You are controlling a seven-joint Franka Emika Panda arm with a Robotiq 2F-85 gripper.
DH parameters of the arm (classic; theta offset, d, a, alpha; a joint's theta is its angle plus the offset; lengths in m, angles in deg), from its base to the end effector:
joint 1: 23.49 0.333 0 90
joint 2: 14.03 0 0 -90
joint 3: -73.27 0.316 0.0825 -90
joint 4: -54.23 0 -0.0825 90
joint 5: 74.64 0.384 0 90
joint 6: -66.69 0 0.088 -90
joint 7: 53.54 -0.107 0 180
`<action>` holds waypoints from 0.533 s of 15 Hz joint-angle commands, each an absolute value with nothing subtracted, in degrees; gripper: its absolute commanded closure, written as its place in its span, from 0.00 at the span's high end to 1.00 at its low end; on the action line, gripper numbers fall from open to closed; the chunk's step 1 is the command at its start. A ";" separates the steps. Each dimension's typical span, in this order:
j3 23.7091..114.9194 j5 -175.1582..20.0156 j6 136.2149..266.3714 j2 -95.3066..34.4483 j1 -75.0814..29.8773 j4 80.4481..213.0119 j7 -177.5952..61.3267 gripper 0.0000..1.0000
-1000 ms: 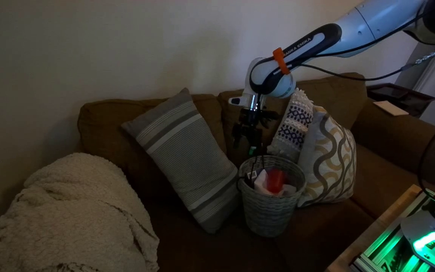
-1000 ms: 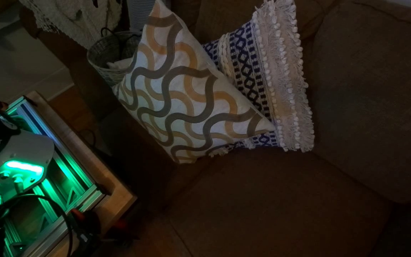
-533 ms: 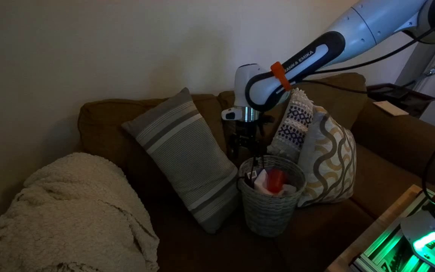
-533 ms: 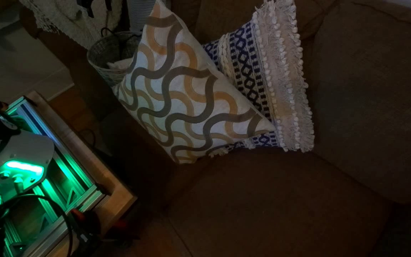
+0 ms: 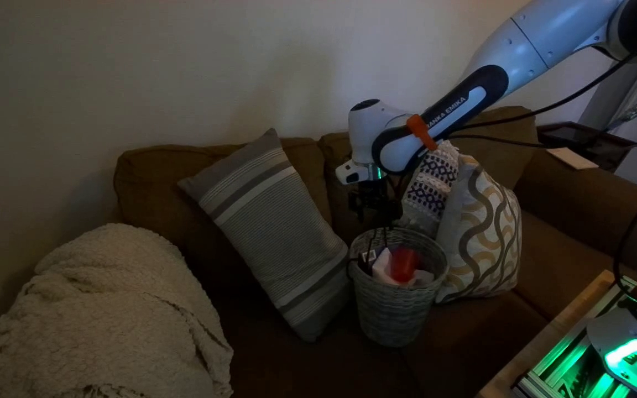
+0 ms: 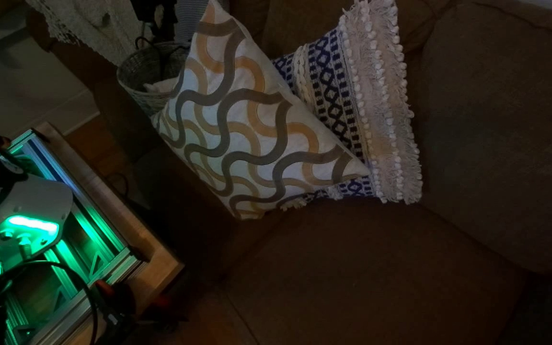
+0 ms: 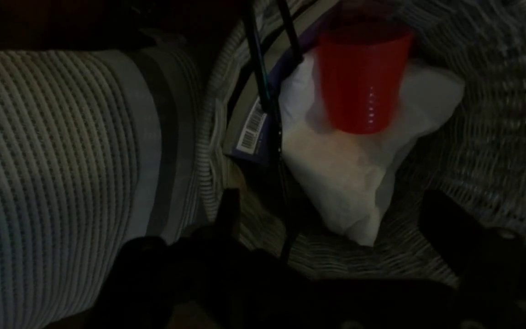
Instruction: Move the basket to the left
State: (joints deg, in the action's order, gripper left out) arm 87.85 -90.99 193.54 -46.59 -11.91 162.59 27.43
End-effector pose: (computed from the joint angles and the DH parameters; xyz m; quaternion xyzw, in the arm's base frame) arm 0.5519 0.2558 0.1935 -0.5185 -0.8476 0.1114 0.0193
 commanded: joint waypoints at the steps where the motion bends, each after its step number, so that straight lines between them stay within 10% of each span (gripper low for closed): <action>1: 87.75 -90.99 193.36 -46.67 -11.68 162.36 27.53 1.00; 8: 92.01 -91.42 204.61 -52.23 -11.50 159.87 45.97 1.00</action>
State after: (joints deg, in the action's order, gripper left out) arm 90.19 -91.31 204.91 -48.84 -11.53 161.87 39.25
